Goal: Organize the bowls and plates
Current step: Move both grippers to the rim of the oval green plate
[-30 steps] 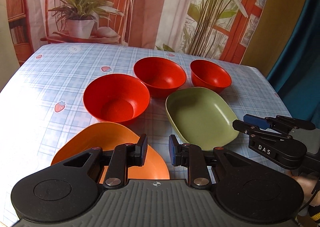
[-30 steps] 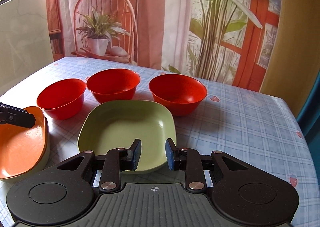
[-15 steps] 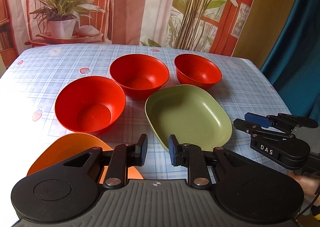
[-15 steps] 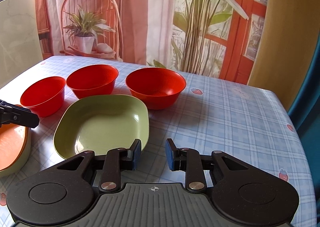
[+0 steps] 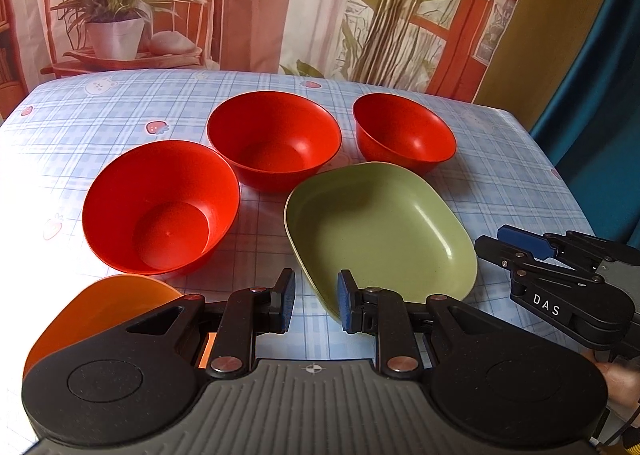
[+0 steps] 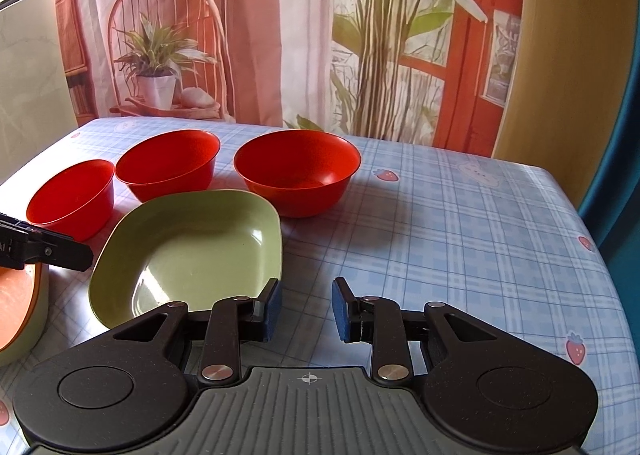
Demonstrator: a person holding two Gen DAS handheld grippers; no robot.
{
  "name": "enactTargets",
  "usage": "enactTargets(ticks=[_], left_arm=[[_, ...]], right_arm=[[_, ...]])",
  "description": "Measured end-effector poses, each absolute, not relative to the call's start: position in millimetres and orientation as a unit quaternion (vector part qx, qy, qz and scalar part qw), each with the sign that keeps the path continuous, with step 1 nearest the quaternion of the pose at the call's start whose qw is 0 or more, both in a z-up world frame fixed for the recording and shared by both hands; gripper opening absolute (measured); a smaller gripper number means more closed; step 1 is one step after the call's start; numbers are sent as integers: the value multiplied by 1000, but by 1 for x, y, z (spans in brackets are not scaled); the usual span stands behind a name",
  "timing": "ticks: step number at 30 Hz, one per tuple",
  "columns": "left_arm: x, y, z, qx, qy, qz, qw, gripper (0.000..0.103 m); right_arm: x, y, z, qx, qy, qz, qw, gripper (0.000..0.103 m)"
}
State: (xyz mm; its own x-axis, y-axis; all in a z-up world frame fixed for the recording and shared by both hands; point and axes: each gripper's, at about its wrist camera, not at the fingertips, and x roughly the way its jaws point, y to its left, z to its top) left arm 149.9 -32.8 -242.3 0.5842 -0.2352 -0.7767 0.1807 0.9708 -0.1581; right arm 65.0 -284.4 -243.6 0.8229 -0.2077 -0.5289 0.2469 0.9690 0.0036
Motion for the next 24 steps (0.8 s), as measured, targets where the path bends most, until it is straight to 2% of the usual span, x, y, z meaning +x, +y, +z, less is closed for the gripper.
enactTargets(ticks=[9, 24], left_arm=[[168, -37, -256, -30, 458, -106, 882, 24], [179, -43, -272, -28, 480, -111, 870, 24]], right_arm=[[80, -289, -239, 58, 263, -115, 956, 30], [102, -295, -255, 78, 283, -103, 951, 28]])
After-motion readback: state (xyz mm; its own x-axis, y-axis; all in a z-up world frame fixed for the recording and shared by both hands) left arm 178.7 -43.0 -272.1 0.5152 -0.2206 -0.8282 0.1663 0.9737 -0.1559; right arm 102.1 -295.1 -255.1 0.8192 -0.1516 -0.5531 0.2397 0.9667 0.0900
